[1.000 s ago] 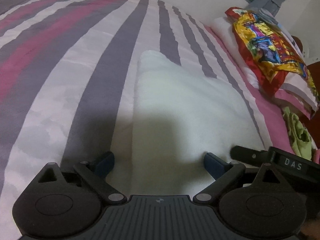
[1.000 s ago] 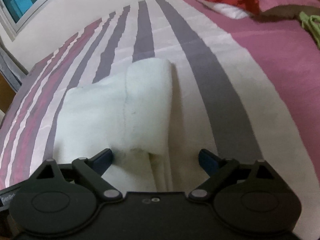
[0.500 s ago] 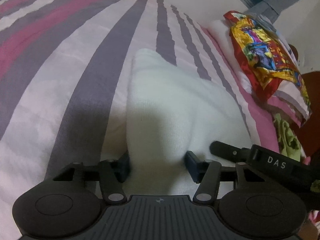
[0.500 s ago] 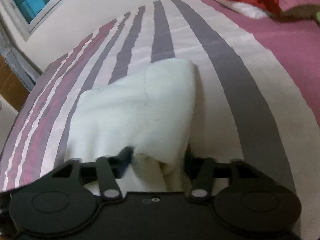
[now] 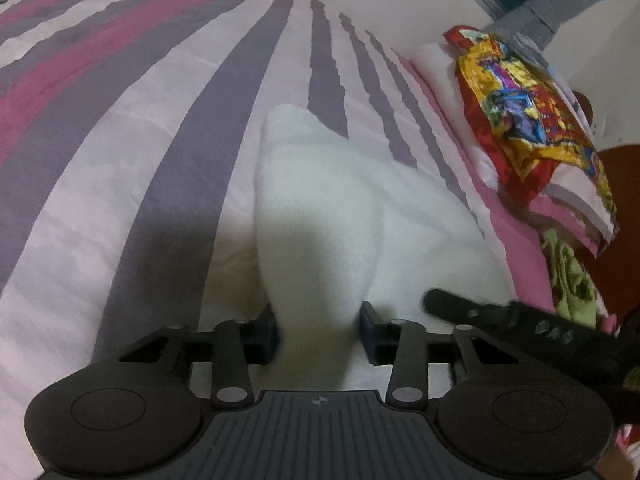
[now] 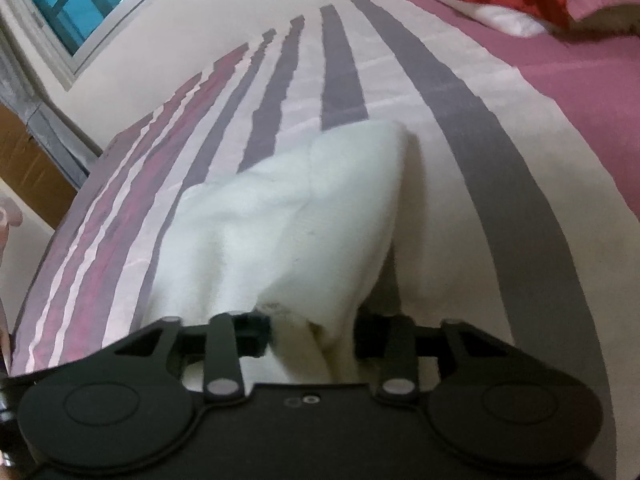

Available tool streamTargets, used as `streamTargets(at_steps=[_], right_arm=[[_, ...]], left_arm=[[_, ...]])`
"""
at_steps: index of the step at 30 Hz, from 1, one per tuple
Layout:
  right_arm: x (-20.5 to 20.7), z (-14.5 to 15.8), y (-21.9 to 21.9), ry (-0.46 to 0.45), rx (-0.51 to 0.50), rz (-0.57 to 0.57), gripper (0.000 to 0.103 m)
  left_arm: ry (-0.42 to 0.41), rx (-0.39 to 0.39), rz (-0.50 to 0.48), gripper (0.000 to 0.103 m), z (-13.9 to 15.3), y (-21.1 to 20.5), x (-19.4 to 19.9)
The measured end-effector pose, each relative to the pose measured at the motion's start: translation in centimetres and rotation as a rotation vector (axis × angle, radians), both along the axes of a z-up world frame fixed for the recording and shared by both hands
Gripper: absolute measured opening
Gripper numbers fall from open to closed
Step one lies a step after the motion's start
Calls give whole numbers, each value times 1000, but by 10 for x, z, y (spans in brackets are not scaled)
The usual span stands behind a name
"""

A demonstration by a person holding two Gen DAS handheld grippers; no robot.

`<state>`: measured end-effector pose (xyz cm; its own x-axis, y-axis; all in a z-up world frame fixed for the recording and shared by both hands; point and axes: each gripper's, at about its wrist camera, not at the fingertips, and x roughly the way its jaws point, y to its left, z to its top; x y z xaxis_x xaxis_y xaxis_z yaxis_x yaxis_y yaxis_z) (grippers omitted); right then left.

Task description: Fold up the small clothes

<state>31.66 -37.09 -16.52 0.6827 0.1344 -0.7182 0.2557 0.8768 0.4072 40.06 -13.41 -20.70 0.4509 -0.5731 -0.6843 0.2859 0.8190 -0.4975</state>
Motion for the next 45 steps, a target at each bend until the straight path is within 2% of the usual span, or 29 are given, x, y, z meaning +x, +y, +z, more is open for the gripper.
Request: streamTargets(at_steps=[2,3,6,8,9,11,13,15,18,27,32,36,41,44,45], right_arm=[[-7,0,-10,0,31,-18,56],[-10,-1,-15,10,27,-24,66],[-17,-7,-22,12,59,4,65],[-17,-12,-23,8,98,10,56],[-14,-15,-24,8,125,14,52],[-9,-20,-25,1,165,14,50],[-3,-25,-27,-12,195,8,43],[0,-29,-28,-23,245,-21,38],[-7,-17,-11,-65,157,9,34],[-12,23,6,-149,141,50,33],[-9,47,28,-176,141,92,33],[-4,57,56,-196,151,131,33],[17,51,102,-194,150,184,33],[25,37,126,-167,133,211,33],[29,30,132,-144,129,220,34]], left_arm=[[15,-3,-7,64,-3,5,2],[17,-16,-18,64,-6,7,2],[1,-11,-35,64,-9,5,0],[4,-21,-34,64,-11,2,0],[11,-37,-34,56,-12,2,0],[42,-87,-21,50,-17,4,3],[64,-123,6,44,-21,6,6],[55,-125,17,37,-19,5,2],[0,-107,10,33,-10,3,-6],[-47,-139,12,33,27,25,-8],[-84,-131,22,33,52,62,-14],[-122,-95,41,33,64,100,-14],[-119,-66,99,33,54,151,-7],[-92,-24,115,34,29,170,-5],[-68,-2,111,37,18,171,-4]])
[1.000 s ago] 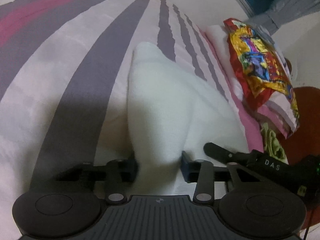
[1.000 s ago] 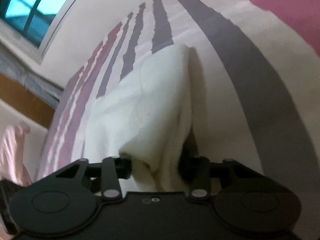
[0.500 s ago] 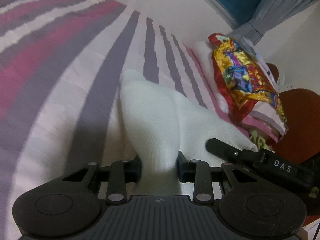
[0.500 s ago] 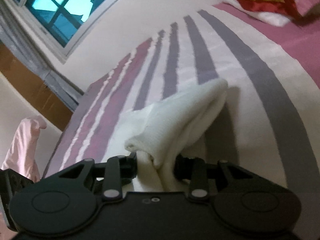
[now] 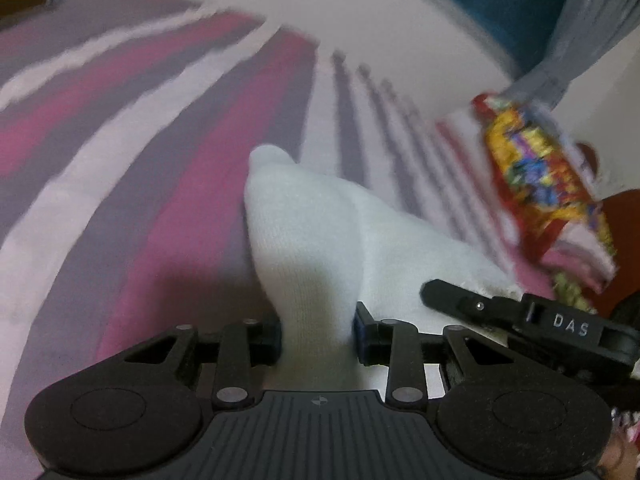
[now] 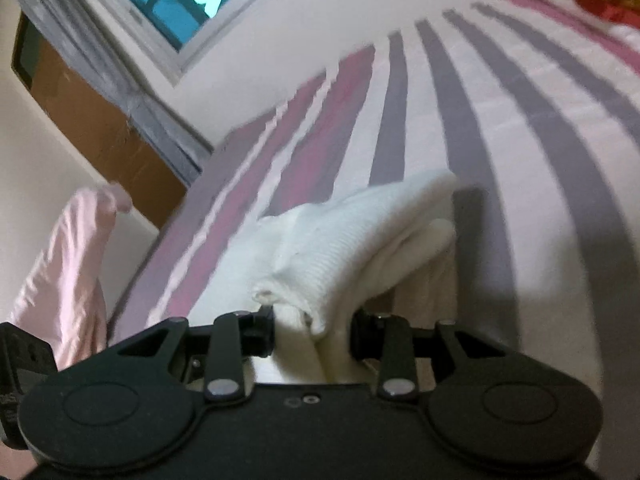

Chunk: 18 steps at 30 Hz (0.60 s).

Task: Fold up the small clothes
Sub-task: 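Lower the folded end onto the bundle and open both tools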

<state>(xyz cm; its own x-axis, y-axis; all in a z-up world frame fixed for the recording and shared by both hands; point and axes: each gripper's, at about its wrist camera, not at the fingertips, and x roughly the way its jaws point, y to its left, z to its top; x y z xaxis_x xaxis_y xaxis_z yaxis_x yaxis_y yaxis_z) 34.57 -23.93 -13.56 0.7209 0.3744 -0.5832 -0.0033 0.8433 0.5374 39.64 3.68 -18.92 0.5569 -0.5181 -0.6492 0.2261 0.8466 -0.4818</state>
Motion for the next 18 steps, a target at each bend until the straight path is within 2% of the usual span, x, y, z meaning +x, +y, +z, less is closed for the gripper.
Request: streamTargets(at_steps=[2,3,5,6,8,11,13,15,18], right_arm=[[5,-16,10,57,-33,16,37],[6,-26,13,92,-70,16,39],[5,-36,13,131,-146,-23,50],[3,-37,9,141,-149,-51,58],[-1,-29,3,138,-169,-79,63],[-7,-7,2,89,-259,-112,60],[-16,10,9,29,-318,-134,44],[-21,24,20,-38,-354,-115,43],[-25,26,38,-70,-372,-46,40]], left_arm=[[29,31,27,51,-20,5,-2],[27,18,32,51,-25,7,-4],[18,33,34,52,-23,7,-6],[9,48,45,52,-20,7,-7],[-37,75,79,52,-6,9,-13],[-122,81,86,52,20,9,-20],[-142,78,62,52,30,0,-15],[-136,92,40,52,33,-9,-8],[-77,117,59,52,19,-21,8]])
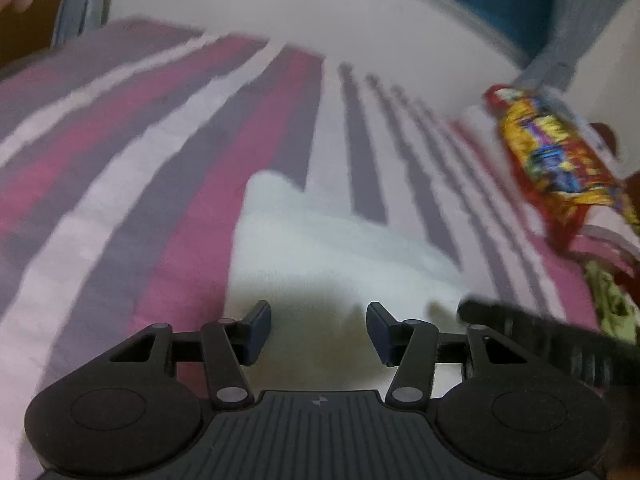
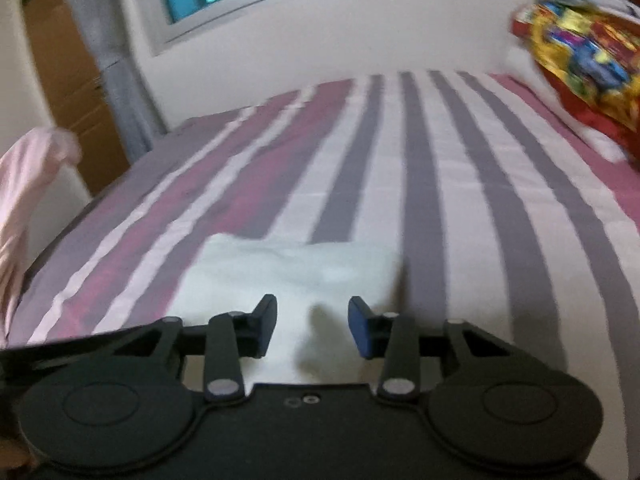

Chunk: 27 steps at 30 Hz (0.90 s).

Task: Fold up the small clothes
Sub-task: 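Lower the folded end onto the bundle and open both tools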

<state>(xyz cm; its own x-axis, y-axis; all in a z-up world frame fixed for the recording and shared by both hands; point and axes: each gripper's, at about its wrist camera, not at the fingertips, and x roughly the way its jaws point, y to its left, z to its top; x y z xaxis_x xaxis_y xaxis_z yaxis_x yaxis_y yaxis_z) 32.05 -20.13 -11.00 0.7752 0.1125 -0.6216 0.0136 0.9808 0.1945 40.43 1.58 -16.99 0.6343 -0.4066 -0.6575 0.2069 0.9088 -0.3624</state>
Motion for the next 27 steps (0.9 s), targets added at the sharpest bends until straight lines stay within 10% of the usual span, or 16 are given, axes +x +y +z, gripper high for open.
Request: streamTargets(at_steps=[10,18,27], right_arm=[[44,-50,11,181,-124,-36,42],[-23,-29,11,101,-46,-9,41],[-47,-64,12,243,-37,-33,42]], left_arm=[[13,58,35,52,-11,-19,10],[-18,134,-3,52,-2,-18,-40],[-7,224,-30,53,-12,-27,-76]])
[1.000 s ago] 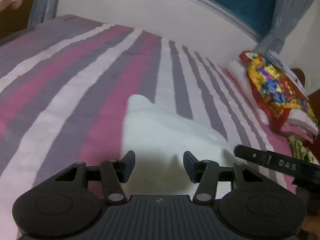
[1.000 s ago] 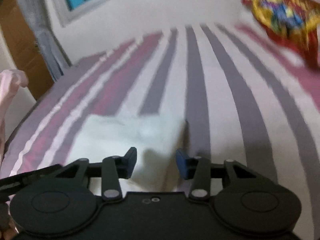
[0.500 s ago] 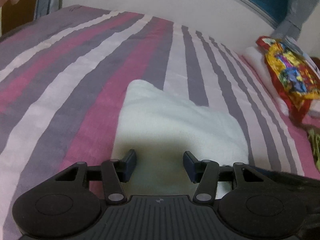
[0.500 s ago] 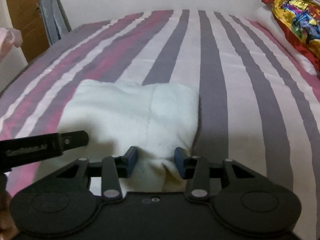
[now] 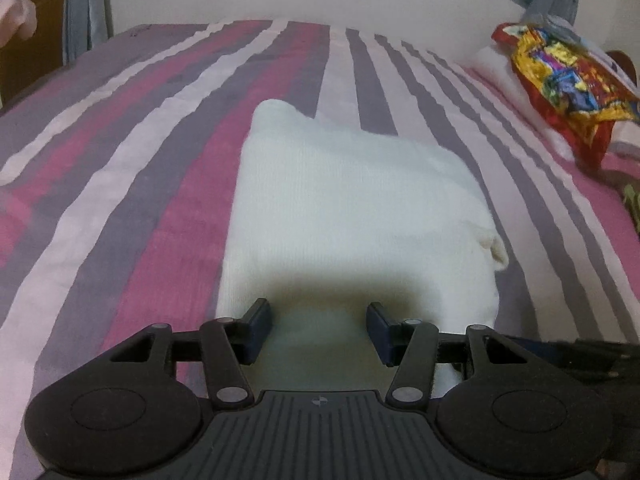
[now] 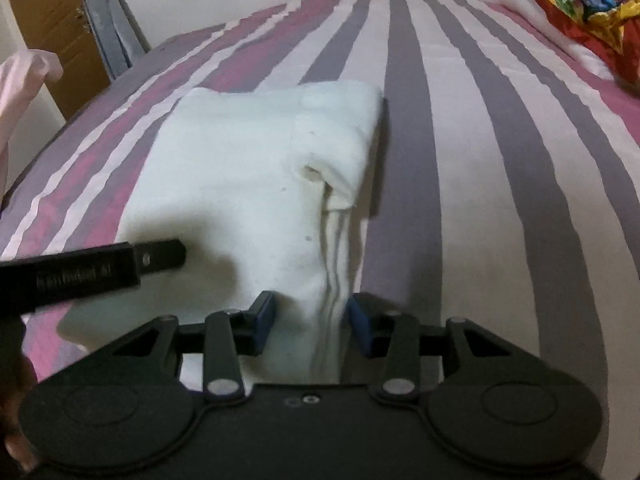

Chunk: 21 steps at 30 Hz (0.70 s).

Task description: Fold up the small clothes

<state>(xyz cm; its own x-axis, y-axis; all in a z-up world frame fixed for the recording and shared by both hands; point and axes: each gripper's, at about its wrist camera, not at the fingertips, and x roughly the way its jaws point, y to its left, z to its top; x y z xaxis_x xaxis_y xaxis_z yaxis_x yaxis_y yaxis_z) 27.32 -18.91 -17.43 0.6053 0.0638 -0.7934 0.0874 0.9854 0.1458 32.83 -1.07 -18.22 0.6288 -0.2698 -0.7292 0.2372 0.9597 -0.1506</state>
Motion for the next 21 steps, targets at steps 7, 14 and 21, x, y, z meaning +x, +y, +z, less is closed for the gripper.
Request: streamTargets(at_steps=[7,14,21], right_arm=[[-2,9,2,36,8,-3,43],[-34,36,-5,-36,41,-33,62],[-61,50,-14,-44,77,-73,65]], left_arm=[[10,3,5,66,11,-3,-12],[7,-7,37,67,26,1,-28],[-75,20,19,100,59,1,-58]])
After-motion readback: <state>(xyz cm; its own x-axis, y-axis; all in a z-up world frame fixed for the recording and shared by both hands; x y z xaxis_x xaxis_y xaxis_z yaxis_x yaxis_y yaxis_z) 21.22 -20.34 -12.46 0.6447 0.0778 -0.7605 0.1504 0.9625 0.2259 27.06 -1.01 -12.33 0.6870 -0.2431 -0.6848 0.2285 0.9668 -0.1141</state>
